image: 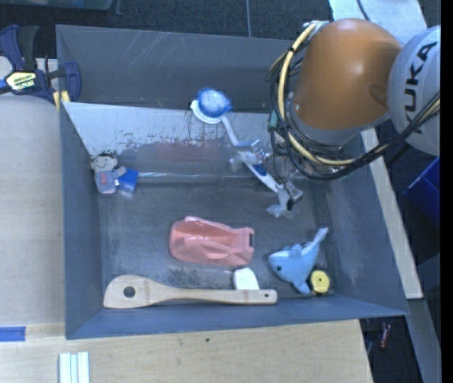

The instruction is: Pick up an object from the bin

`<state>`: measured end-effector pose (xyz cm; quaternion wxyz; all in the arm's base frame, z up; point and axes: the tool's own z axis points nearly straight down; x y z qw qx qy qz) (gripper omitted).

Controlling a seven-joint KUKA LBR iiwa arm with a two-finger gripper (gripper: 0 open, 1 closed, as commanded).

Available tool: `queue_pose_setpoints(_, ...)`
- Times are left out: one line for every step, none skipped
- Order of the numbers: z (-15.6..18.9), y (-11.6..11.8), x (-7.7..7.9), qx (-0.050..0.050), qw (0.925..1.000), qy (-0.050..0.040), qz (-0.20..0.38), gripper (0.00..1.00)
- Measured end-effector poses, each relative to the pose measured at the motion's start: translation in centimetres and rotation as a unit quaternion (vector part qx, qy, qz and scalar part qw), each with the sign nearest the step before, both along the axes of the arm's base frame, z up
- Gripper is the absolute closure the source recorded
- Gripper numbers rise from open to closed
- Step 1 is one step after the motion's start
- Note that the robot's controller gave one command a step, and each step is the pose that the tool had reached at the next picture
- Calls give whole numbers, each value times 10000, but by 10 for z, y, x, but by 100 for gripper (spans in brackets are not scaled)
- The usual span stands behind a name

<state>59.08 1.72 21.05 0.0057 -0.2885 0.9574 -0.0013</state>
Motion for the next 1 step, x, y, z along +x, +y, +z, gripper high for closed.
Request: queue_pose_setpoints(97,-43,1,-22,9974,-48,718,0)
